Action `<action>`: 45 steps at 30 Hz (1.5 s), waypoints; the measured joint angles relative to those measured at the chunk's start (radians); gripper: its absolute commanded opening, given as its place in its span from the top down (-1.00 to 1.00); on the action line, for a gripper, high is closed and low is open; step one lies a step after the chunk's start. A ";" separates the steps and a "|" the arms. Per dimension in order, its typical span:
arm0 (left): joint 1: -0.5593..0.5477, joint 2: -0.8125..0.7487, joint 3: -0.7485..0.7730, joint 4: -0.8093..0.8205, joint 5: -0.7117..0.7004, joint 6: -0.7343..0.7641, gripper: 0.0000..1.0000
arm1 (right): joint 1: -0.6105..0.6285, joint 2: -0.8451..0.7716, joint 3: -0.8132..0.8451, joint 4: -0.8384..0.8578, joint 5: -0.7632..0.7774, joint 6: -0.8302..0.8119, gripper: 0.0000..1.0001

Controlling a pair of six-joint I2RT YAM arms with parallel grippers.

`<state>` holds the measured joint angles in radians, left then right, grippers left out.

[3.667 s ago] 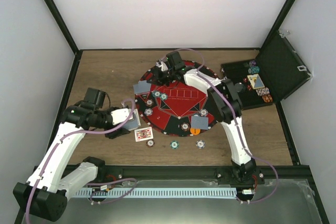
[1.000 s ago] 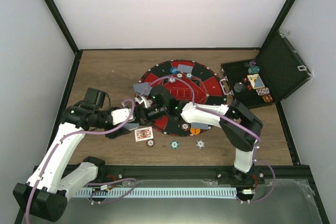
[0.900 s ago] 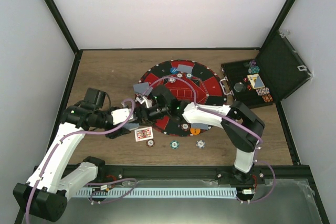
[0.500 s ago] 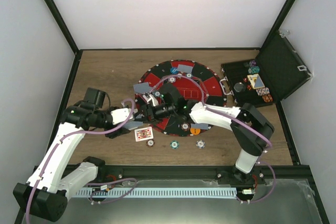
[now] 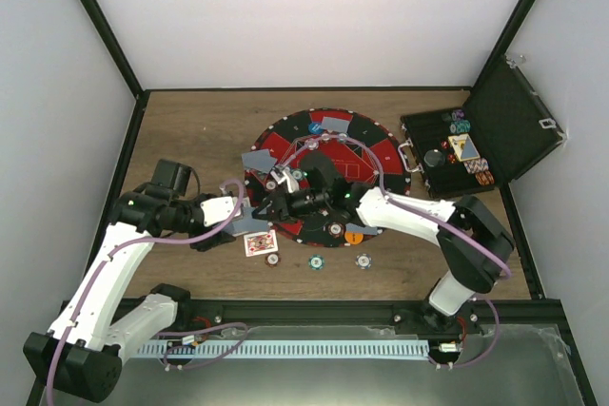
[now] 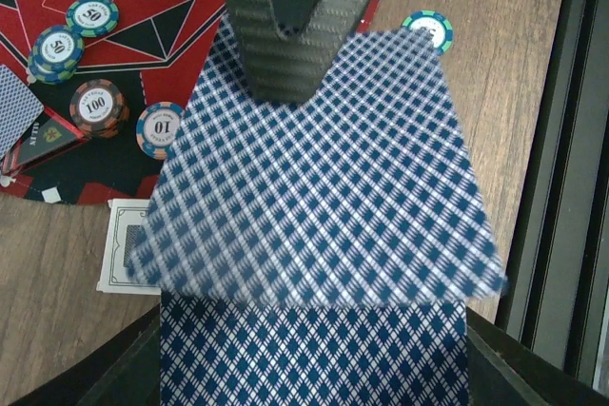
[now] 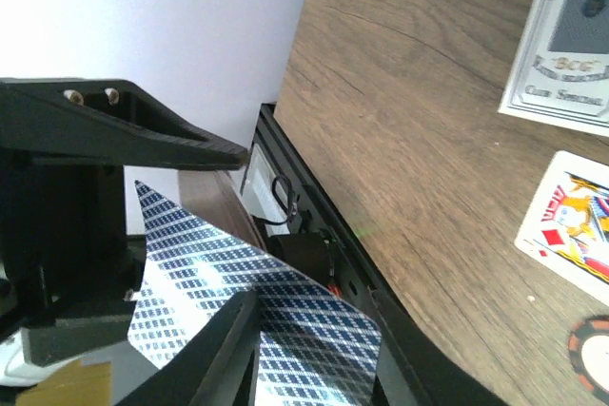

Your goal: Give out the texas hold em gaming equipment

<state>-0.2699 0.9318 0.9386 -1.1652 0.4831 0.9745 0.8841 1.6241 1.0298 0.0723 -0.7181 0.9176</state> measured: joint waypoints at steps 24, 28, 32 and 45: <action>0.000 -0.002 0.000 0.000 0.001 0.000 0.92 | -0.336 -0.230 -0.108 0.001 -0.060 0.047 0.99; 0.000 -0.002 0.000 0.000 0.000 0.000 0.92 | -0.488 -0.154 -0.039 -0.055 -0.082 -0.010 0.99; 0.000 -0.002 0.000 -0.001 0.000 0.000 0.92 | -0.586 0.024 0.109 -0.092 -0.084 -0.072 0.99; 0.000 -0.003 0.005 -0.014 0.000 0.001 0.92 | -0.691 0.566 0.636 -0.222 -0.024 -0.155 0.99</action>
<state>-0.2699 0.9291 0.9436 -1.1793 0.4835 0.9756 0.1932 2.1899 1.6657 -0.1497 -0.7422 0.7628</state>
